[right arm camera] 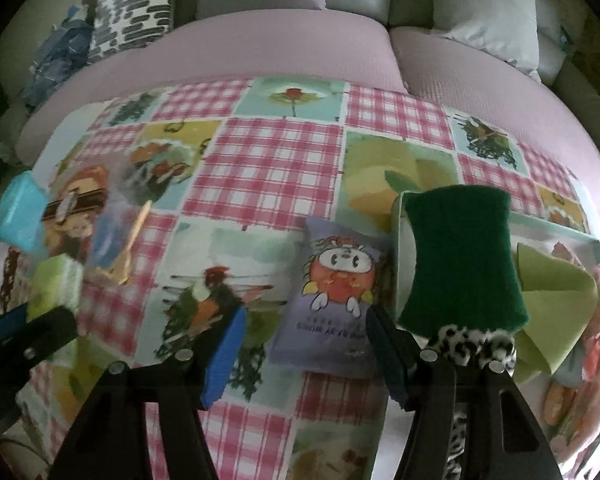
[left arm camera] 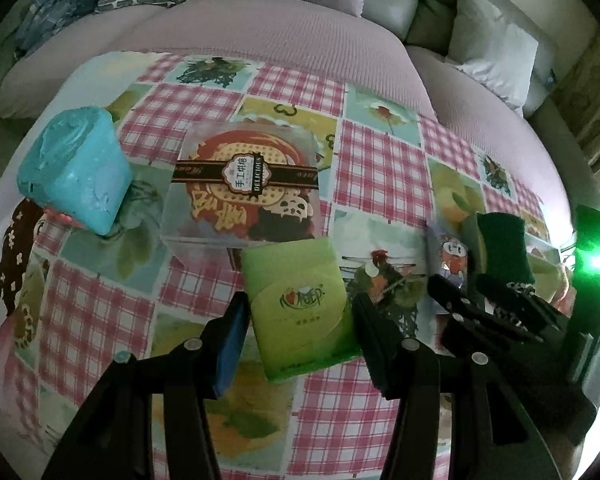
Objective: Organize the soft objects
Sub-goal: 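Grasp green tissue pack with left tool while right tool grasps purple wipes packet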
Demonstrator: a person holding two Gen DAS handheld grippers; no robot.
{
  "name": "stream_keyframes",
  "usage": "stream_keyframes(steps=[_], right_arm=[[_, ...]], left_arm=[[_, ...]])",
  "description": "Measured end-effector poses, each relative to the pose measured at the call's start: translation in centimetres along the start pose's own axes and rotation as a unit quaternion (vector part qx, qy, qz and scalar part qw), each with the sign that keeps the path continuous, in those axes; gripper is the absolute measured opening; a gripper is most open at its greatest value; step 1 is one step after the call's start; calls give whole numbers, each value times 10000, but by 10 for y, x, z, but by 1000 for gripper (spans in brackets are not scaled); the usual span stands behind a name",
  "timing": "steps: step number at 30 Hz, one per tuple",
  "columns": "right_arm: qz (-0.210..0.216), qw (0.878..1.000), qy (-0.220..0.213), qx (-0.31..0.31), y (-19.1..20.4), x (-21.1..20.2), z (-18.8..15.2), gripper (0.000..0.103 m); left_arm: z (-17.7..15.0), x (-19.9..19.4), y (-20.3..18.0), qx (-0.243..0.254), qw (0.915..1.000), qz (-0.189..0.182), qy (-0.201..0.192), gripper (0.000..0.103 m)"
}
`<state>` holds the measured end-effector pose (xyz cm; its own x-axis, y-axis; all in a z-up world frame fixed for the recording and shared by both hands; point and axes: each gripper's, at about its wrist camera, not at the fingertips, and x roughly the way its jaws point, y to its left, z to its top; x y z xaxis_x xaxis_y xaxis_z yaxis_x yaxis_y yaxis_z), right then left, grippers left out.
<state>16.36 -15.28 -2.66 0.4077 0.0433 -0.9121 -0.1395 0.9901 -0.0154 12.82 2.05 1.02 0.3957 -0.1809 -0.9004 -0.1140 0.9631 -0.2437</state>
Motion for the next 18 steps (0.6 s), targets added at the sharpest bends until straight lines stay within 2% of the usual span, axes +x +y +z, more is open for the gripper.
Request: stream_keyframes(steps=[8, 13, 17, 18], right_arm=[[-192, 9997, 135, 66, -1, 20, 13, 65], [-74, 9997, 197, 96, 0, 24, 13, 66], [237, 9994, 248, 1, 10, 25, 10, 66], [162, 9996, 251, -30, 12, 25, 9, 65]], left_arm=[[3, -2, 14, -208, 9998, 0, -49, 54], [5, -2, 22, -294, 9996, 20, -39, 54], [5, -1, 26, -314, 9995, 4, -33, 54], [6, -1, 28, -344, 9994, -2, -28, 54]])
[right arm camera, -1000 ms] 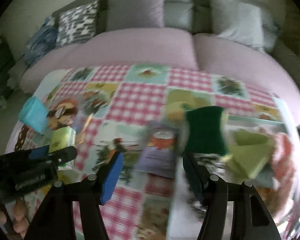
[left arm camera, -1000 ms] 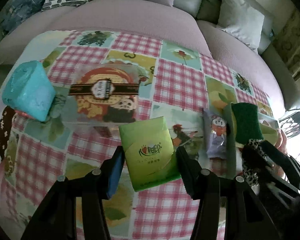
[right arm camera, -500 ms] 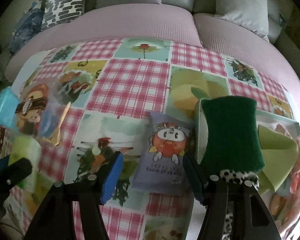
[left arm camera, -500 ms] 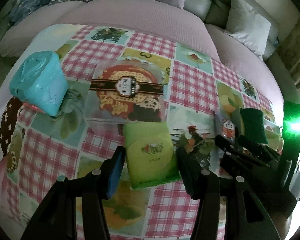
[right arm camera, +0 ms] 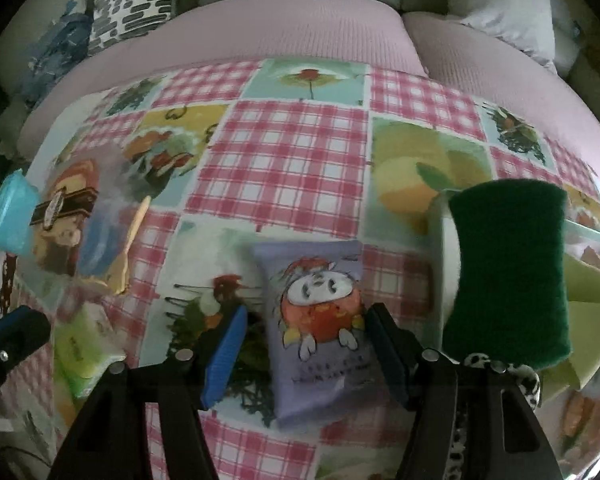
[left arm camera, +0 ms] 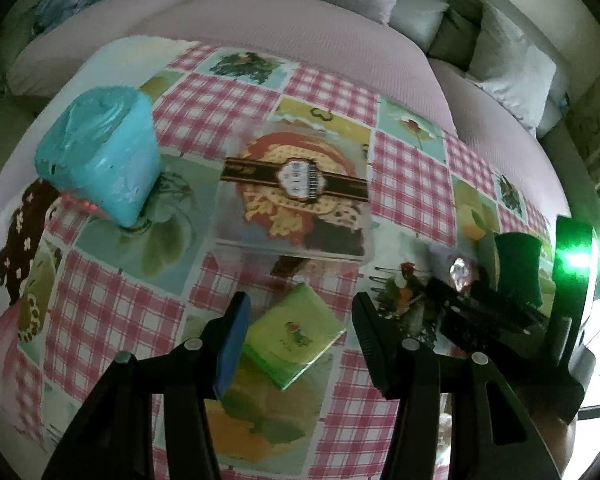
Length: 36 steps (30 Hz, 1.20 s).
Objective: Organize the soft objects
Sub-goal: 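Grasp green tissue pack with left tool while right tool grasps purple wipes packet, then carry tissue pack with left tool while right tool carries wipes packet to tray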
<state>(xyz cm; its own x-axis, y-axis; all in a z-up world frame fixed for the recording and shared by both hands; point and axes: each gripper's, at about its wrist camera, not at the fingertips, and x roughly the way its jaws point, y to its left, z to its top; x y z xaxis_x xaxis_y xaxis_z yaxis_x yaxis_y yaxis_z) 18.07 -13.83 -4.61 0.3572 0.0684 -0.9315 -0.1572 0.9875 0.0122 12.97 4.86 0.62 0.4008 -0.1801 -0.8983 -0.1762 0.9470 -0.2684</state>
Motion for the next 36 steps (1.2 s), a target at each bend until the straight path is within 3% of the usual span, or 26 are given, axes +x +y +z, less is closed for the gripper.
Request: stream_keyframes(steps=[8, 17, 29, 33, 36], right_arm=[[-114, 9999, 20, -95, 7, 2, -7, 52], [147, 9998, -5, 109, -2, -14, -27, 48], [347, 9987, -175, 318, -11, -37, -46, 47], [411, 9981, -308, 351, -8, -50, -50, 47], [429, 9975, -421, 364, -9, -60, -53, 47]], left_arm=[[6, 3, 35, -464, 9983, -323, 161, 58], [-3, 13, 8, 483, 9976, -292, 411, 67], [-18, 54, -26, 1546, 9840, 211, 859, 67], [-19, 61, -35, 1648, 9823, 367, 811, 50], [-21, 63, -42, 1682, 9818, 415, 783, 50]])
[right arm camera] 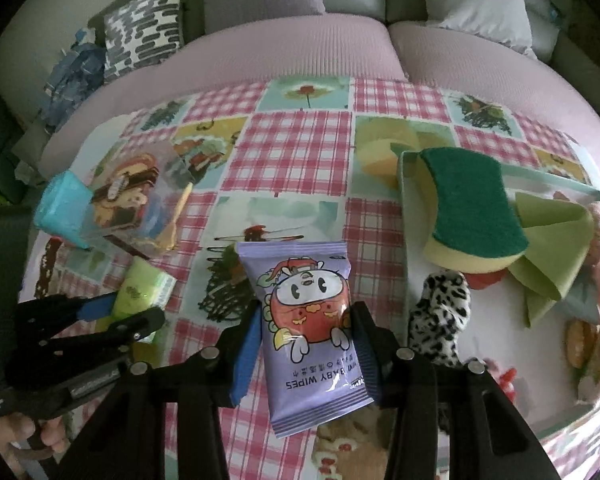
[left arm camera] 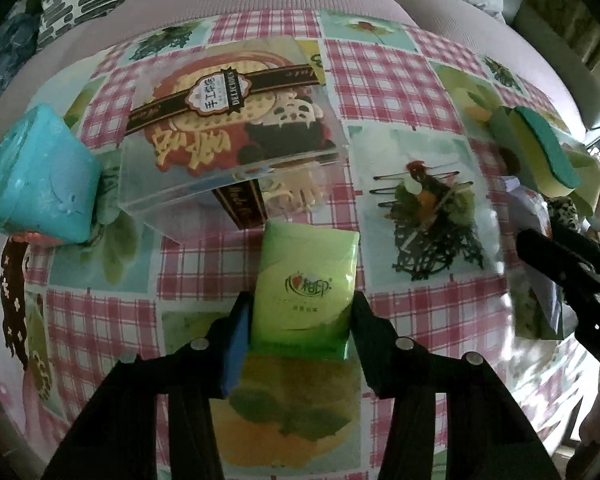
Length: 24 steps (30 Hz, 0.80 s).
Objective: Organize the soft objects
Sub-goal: 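Carry tissue pack with left tool while right tool carries wipes packet to tray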
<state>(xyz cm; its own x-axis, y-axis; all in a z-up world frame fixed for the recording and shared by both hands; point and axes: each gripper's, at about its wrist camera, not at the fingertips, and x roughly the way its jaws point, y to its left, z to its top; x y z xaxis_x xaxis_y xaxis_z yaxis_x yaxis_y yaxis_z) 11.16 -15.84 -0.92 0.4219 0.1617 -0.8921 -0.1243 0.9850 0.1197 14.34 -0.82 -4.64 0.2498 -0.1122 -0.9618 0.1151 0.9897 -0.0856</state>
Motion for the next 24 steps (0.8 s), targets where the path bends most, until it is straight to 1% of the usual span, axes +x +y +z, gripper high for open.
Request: stream_keyframes(steps=[5, 8, 15, 20, 24], right_arm=[[51, 9997, -244, 86, -6, -25, -8, 47], [65, 9992, -363, 179, -15, -38, -14, 47], [33, 9953, -776, 579, -53, -75, -27, 47], [-167, 9903, -1023, 927, -92, -101, -31, 47], [-324, 9862, -1104, 1188, -121, -112, -34, 47]], left_arm=[[-5, -11, -10, 58, 9999, 26, -125, 50], [-11, -29, -21, 147, 9994, 37, -310, 50], [-13, -67, -61, 448, 9961, -71, -757, 50], [-2, -92, -97, 826, 9896, -394, -1109, 50], [3, -106, -131, 1173, 9834, -526, -1281, 50]])
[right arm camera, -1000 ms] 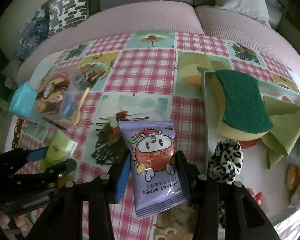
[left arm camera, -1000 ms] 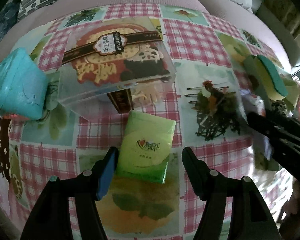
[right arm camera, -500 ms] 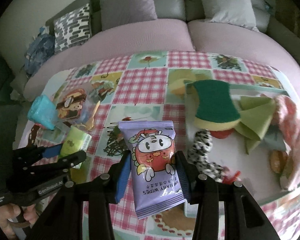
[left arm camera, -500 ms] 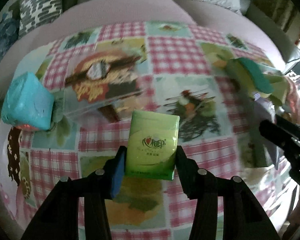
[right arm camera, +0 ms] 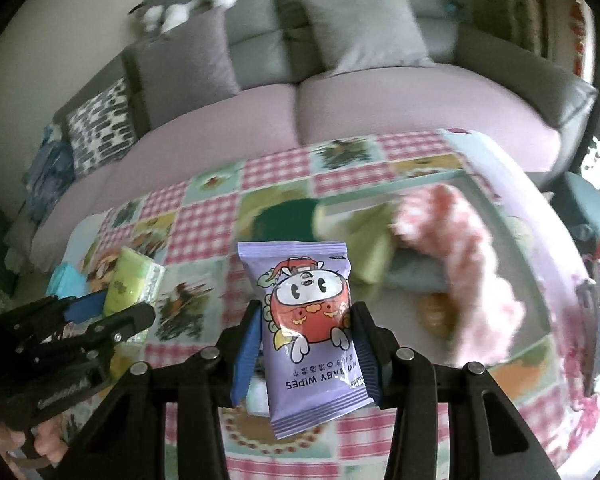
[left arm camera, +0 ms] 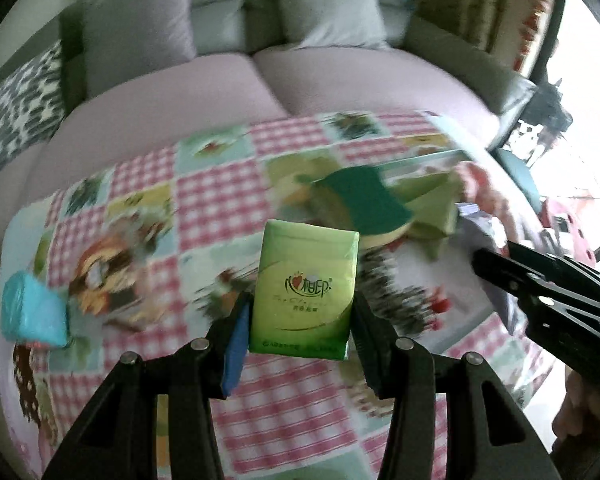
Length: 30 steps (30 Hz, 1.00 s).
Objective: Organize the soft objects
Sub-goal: 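Carry tissue pack with left tool while right tool carries wipes packet to tray, then release tissue pack into tray with left tool while right tool releases wipes packet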
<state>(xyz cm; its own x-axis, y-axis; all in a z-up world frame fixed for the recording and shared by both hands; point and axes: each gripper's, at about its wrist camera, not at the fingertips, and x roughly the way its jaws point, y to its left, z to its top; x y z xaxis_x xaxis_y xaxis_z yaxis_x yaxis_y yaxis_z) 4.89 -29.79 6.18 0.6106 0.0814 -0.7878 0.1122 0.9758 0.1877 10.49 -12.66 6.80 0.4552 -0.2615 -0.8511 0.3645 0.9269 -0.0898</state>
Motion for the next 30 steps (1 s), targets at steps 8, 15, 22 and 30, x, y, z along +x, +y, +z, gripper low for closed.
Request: stream_keyframes(steps=[8, 15, 22, 30], right_arm=[[-153, 9995, 132, 261, -41, 9, 1, 47], [-156, 9984, 385, 395, -61, 33, -1, 47], [-182, 9975, 535, 419, -68, 50, 2, 48], [-178, 9972, 601, 403, -67, 52, 4, 52]], left_arm=[[17, 9, -72, 628, 9967, -509, -21, 50], [22, 42, -103, 988, 9934, -478, 344, 50], [26, 68, -112, 1007, 9923, -484, 529, 51], [26, 69, -117, 1124, 9912, -460, 527, 61]])
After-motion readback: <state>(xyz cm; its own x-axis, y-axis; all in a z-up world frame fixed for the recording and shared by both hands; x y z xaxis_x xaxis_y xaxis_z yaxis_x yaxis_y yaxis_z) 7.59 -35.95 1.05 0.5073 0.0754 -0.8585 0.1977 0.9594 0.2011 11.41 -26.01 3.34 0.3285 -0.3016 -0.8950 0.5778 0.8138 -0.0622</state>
